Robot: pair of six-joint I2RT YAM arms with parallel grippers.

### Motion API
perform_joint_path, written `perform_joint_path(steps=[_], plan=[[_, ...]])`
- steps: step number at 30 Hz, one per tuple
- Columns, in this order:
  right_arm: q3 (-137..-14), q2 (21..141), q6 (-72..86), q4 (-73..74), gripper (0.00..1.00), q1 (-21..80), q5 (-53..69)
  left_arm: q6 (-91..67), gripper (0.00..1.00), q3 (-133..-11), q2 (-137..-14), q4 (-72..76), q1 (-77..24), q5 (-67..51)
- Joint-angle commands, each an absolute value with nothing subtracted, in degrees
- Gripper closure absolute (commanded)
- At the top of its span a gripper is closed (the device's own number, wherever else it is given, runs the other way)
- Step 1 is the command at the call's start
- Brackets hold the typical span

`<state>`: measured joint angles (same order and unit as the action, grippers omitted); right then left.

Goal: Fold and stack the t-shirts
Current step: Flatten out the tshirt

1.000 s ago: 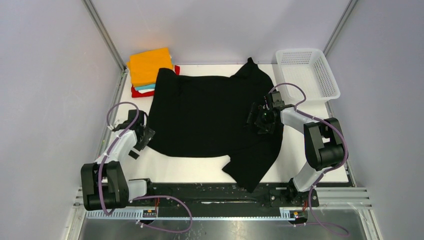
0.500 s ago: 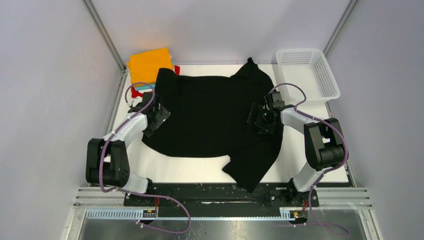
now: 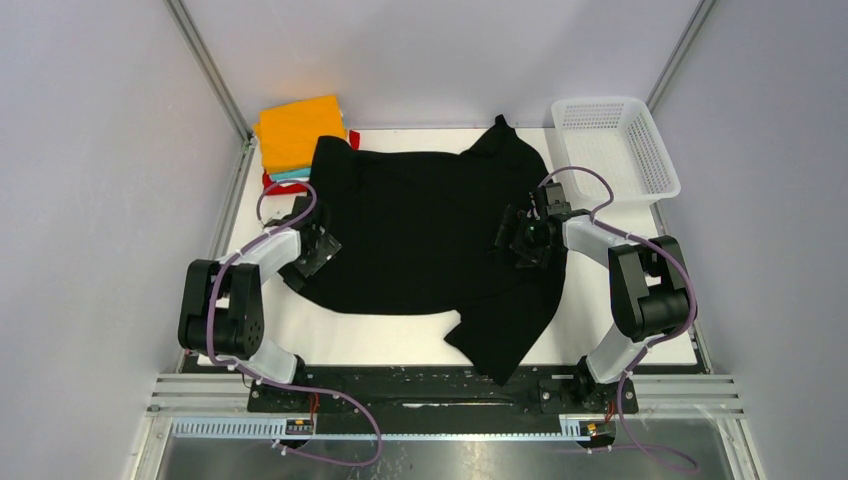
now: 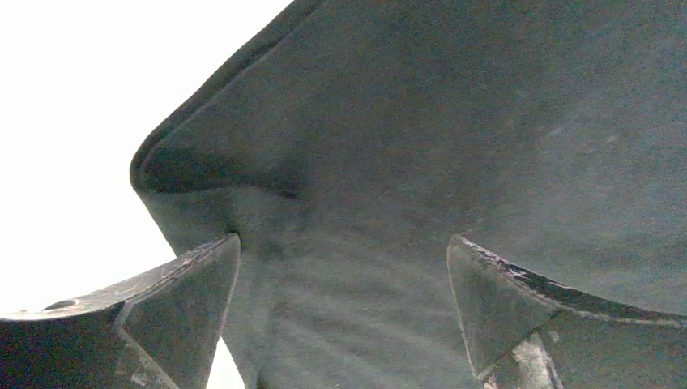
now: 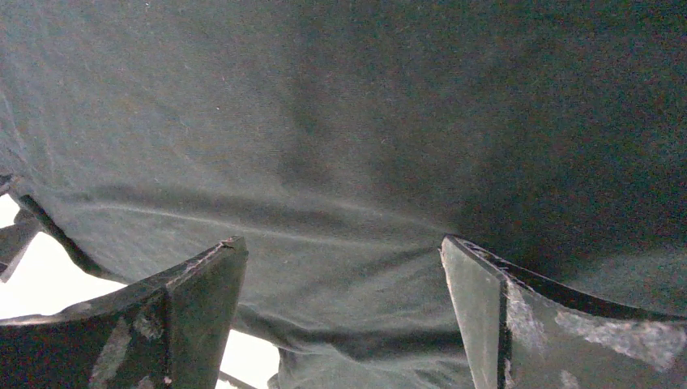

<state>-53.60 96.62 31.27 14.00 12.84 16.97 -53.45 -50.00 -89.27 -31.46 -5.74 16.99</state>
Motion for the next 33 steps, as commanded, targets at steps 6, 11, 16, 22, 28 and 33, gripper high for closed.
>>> perform_joint_path(steps=[6, 11, 16, 22, 28, 33], plan=[[-51.24, 98.00, 29.62, 17.35, 0.00, 12.16, 14.55, -53.40, 0.01, -44.28, -80.19, -36.72, -4.52, 23.92], [-51.27, 98.07, 29.61, 17.33, 0.01, 12.06, 14.85, -52.64, 0.01, -42.12, -77.29, -40.40, -1.63, 25.42], [-51.12, 98.03, 29.64, 17.22, 0.01, 11.98, 14.94, -52.58, 0.01, -43.60, -77.13, -37.87, -0.83, 24.17], [-50.98, 97.92, 29.62, 16.96, 0.01, 11.96, 15.00, -53.17, 0.05, -49.15, -83.56, -37.84, -0.88, 22.34], [-50.93, 97.91, 29.62, 16.87, 0.01, 11.96, 14.95, -53.91, 0.22, -53.45, -89.83, -40.36, -1.06, 23.65], [-50.93, 97.94, 29.49, 16.82, 0.01, 12.01, 15.10, -55.29, 0.53, -55.16, -93.27, -42.46, -1.37, 26.76]])
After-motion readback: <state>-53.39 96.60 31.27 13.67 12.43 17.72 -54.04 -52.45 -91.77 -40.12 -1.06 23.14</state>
